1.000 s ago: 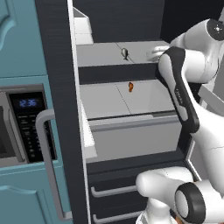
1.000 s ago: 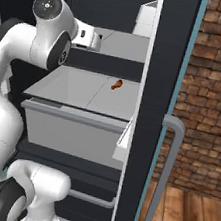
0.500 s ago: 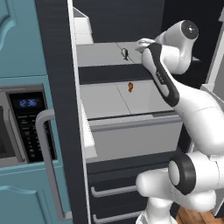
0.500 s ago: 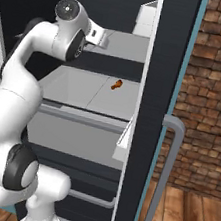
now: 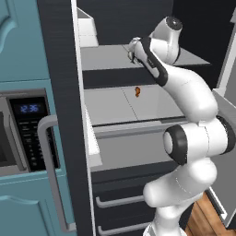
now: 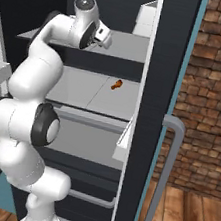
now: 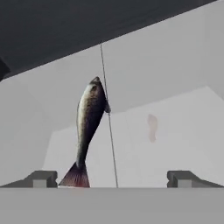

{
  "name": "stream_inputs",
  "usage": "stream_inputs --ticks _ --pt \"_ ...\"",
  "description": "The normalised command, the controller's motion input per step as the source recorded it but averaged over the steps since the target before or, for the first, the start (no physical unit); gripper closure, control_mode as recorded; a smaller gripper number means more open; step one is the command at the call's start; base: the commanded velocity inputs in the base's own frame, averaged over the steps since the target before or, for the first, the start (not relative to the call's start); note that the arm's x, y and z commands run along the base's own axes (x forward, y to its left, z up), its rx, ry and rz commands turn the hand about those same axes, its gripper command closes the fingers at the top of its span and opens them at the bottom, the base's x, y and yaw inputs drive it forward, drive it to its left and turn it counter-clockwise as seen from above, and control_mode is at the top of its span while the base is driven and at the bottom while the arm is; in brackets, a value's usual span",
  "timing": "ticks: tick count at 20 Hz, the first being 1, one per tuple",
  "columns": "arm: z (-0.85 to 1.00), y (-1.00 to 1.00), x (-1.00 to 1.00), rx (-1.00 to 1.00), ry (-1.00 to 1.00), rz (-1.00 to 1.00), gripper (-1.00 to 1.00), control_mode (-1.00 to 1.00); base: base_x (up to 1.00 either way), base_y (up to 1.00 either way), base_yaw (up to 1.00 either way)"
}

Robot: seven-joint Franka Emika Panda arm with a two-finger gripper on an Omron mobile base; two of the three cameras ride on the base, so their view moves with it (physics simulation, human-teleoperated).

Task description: Take the fish out of the fridge, briefly rinse it in the sink, and place it on the tray next to the sink.

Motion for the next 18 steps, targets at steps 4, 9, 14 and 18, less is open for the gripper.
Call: stream_inputs --ticks 4,9,14,18 --pt "-0.05 0.05 0.26 0.0 0.13 0.03 -1.0 -1.0 0.0 0.0 0.0" --pt "-0.22 0.12 0.4 0.0 0.0 0.05 -1.0 -1.0 0.0 0.0 0.0" --pt "-0.42 0.24 0.45 0.0 0.0 0.06 -1.0 -1.0 0.0 0.0 0.0" --pt "-0.63 0.32 0.42 -0.06 0.0 0.08 -1.0 -1.0 0.0 0.0 0.0"
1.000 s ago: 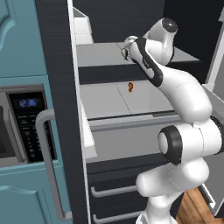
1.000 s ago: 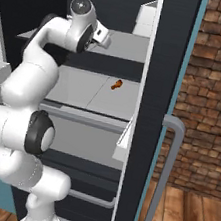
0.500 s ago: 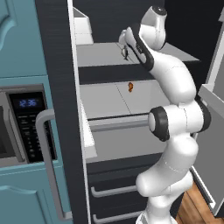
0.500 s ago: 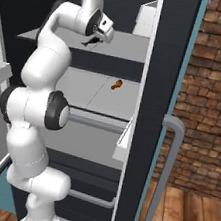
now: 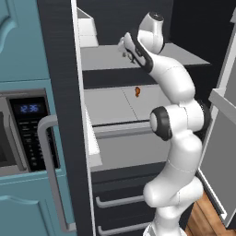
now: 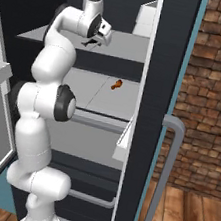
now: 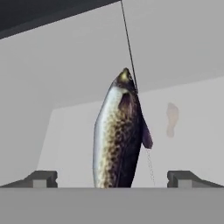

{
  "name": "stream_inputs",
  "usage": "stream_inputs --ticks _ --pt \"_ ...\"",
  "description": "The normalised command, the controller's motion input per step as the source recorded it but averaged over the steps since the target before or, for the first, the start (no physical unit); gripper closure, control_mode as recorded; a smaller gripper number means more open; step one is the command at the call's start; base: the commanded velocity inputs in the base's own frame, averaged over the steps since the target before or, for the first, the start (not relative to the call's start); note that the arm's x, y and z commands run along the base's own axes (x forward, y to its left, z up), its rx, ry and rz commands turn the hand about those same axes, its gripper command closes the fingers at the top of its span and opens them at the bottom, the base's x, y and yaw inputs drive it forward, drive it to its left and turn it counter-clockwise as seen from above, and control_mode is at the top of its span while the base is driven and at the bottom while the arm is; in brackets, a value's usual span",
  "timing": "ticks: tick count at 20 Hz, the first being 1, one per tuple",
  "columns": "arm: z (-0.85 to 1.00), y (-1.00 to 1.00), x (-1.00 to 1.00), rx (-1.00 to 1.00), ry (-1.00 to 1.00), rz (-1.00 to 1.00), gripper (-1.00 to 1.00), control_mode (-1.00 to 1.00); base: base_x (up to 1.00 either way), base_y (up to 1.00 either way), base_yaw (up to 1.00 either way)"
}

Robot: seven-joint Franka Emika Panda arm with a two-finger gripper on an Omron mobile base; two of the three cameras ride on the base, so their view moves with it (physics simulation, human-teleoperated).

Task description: Take the fish out of the fridge, briefly rinse it in the sink, and place it on the tray next to the sink.

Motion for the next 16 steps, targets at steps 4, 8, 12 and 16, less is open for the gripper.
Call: stream_inputs --ticks 4,8,12,16 --pt "-0.14 0.09 0.48 -0.02 -0.01 0.05 -1.0 -1.0 0.0 0.0 0.0" --pt "-0.33 0.0 0.39 -0.03 0.0 0.03 -1.0 -1.0 0.0 0.0 0.0" --pt "-0.79 0.07 -0.25 -0.1 0.0 0.02 1.0 -1.0 0.0 0.0 0.0" --pt "-0.41 0.21 -0.78 -0.09 0.0 0.01 1.0 -1.0 0.0 0.0 0.0"
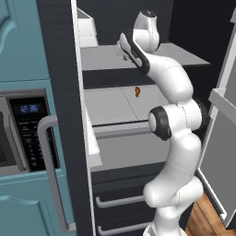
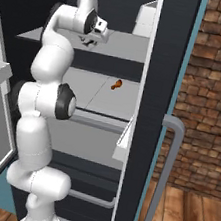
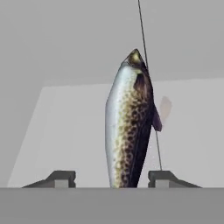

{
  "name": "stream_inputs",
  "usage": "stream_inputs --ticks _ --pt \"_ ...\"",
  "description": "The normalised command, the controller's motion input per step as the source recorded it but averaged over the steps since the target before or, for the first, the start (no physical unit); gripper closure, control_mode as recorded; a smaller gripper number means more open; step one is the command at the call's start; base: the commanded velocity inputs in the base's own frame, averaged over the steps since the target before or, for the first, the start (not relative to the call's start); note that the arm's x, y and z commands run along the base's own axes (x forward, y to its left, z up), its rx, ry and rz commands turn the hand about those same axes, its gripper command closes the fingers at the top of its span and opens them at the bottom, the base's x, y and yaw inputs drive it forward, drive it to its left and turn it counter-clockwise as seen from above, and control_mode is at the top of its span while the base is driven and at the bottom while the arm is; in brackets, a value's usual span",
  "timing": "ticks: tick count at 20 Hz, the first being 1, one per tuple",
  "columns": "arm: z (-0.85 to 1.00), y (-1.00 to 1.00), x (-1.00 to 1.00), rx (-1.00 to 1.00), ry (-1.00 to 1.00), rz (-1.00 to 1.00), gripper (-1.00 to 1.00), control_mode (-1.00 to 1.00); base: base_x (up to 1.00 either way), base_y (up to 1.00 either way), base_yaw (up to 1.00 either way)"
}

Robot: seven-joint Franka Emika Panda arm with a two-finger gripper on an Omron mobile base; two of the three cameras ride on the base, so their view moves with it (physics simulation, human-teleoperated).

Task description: Take the fish out of the fridge, briefly rinse it in the sink, and place it on the tray next to the sink.

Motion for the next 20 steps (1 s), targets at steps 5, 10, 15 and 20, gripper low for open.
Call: stream_inputs --ticks 5,10,15,20 --pt "0.0 -0.1 -0.02 0.04 0.0 0.0 1.0 -1.0 0.0 0.0 0.0" --pt "0.24 0.0 -0.59 -0.05 -0.16 0.0 1.0 -1.0 0.0 0.0 0.0" --pt "0.36 0.01 -1.0 -0.13 -0.31 0.0 1.0 -1.0 0.0 0.0 0.0" --pt "-0.23 0.19 -1.0 0.0 -0.02 -0.03 1.0 -1.0 0.0 0.0 0.0"
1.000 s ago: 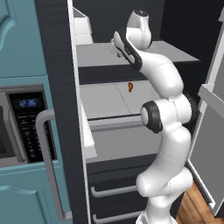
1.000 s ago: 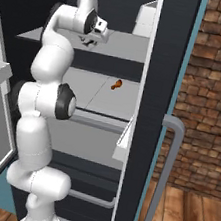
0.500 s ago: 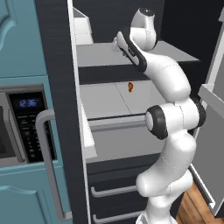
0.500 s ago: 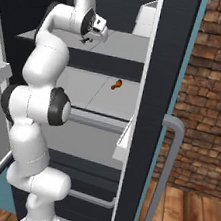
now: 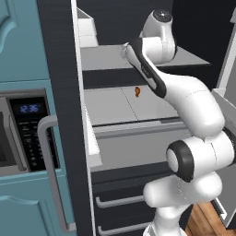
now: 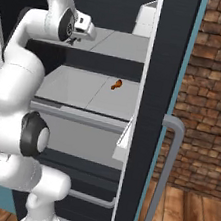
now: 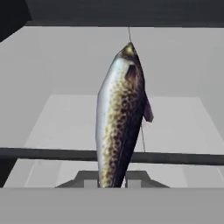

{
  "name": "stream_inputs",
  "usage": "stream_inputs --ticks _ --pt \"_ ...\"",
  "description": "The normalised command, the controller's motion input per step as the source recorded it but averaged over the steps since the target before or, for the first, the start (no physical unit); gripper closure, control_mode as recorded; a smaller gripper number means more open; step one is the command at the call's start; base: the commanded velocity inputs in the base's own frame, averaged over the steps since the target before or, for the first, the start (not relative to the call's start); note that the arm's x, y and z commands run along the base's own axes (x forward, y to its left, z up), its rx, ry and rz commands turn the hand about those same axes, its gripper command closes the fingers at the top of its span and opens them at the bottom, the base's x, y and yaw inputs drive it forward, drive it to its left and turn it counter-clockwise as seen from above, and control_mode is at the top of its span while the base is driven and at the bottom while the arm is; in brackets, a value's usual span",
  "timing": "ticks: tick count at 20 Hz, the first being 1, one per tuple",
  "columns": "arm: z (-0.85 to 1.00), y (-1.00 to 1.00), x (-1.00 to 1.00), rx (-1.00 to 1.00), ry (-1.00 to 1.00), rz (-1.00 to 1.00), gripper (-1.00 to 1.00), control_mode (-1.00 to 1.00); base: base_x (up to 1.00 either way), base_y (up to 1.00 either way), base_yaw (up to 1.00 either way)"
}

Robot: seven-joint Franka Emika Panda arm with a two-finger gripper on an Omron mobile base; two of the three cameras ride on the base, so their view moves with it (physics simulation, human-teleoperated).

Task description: Take the fish out of the fridge, briefly rinse it in the sink, and place it on the tray next to the sink.

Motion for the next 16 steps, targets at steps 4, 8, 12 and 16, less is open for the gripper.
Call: stream_inputs --ticks 4,8,12,16 --pt "-0.56 0.28 -1.0 0.0 0.06 -0.08 1.0 -1.0 0.0 0.0 0.0" --pt "-0.89 0.32 -1.0 0.0 0.11 -0.08 1.0 -1.0 0.0 0.0 0.0" --pt "-1.0 0.18 -1.0 0.02 0.19 -0.05 1.0 -1.0 0.0 0.0 0.0" --pt "-0.5 0.0 -0.5 0.0 0.07 0.0 1.0 1.0 -0.5 -0.01 0.09"
